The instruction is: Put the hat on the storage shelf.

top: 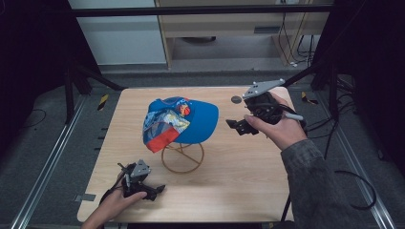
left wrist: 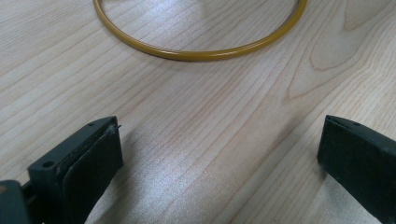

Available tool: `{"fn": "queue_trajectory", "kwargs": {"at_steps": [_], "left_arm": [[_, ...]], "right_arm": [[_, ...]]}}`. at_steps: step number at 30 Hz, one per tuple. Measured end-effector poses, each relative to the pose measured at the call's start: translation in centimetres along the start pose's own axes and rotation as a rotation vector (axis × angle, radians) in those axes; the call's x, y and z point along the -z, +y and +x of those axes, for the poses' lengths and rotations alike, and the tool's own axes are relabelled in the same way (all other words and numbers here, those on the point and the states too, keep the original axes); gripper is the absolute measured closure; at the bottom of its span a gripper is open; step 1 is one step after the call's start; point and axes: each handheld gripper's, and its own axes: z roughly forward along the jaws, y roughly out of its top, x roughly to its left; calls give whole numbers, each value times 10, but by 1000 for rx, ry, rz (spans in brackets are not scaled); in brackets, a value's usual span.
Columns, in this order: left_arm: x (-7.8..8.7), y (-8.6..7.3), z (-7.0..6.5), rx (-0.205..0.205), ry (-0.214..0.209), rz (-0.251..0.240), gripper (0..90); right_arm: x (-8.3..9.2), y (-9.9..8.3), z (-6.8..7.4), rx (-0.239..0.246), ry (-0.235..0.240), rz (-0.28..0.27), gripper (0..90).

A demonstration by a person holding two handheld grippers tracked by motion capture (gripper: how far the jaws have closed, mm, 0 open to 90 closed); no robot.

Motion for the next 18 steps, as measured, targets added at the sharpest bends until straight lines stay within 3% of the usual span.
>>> {"fn": "queue_trajectory", "kwargs": {"at_steps": [18], "left_arm": [[0, 0, 0, 1, -1, 3, 0]], "right_arm": [[-6, -65, -14, -51, -40, 51, 118]]}}
